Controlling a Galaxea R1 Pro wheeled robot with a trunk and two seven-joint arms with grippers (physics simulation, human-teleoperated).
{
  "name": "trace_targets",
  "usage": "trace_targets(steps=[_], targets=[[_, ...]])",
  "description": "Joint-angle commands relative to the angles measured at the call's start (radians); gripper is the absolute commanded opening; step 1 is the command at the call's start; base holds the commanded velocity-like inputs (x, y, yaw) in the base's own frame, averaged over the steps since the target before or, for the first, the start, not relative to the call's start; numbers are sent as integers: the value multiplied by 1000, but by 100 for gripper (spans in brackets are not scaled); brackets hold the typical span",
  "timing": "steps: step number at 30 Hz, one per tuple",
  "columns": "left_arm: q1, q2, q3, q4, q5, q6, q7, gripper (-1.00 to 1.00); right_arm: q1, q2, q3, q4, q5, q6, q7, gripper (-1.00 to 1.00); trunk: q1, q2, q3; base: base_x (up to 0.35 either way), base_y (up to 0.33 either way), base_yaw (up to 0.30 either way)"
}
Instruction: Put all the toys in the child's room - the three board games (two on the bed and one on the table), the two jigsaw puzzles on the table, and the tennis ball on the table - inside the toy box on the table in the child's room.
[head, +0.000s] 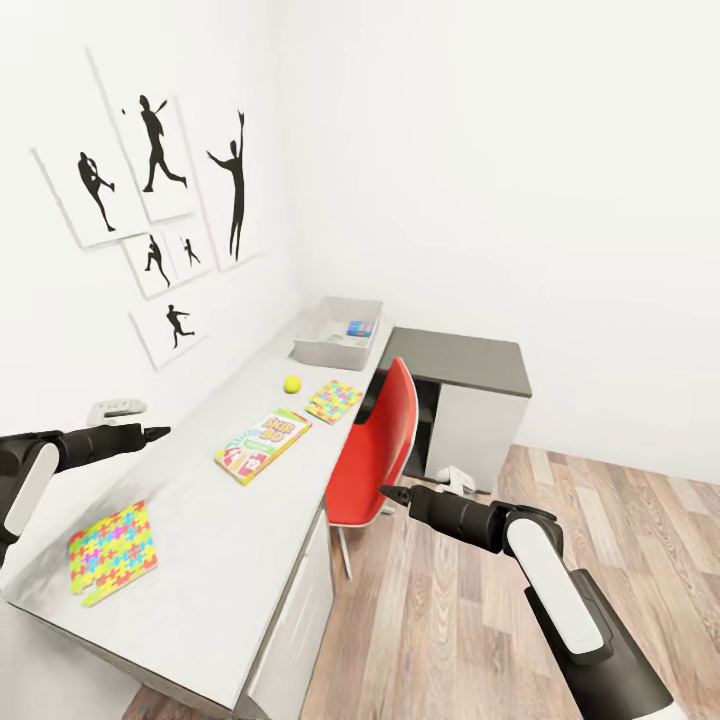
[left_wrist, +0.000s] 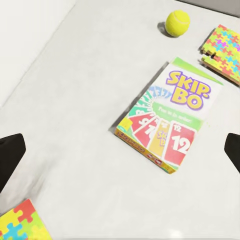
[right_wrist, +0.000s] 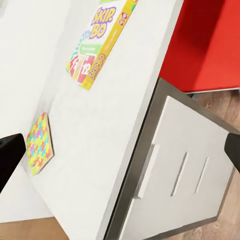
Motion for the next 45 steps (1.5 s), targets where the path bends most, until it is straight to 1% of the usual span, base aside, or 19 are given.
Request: trace_targets(steps=[1, 16, 22, 34, 45], targets=[[-1, 0, 2, 0, 1, 6, -3, 100, -1, -1, 1, -1, -10, 1, -10, 100, 1, -2, -2, -32, 24, -5], [-1, 0, 2, 0, 1, 6, -3, 100, -1, -1, 1, -1, -10, 0, -10, 100, 1, -2, -2, -27, 90, -1], [-1, 0, 2, 0, 1, 6, -3, 100, -1, -1, 2, -1, -10, 0, -10, 100, 1, -2, -2, -1, 169, 0], [-1, 0, 2, 0, 1, 6, -3, 100, -1, -1, 1, -1, -12, 0, -10, 100, 1, -2, -2, 0, 27, 0], [-1, 0, 2, 0, 1, 6, -3, 100, -1, -1, -7, -1, -14, 0, -10, 100, 1, -2, -2, 51, 99, -23]])
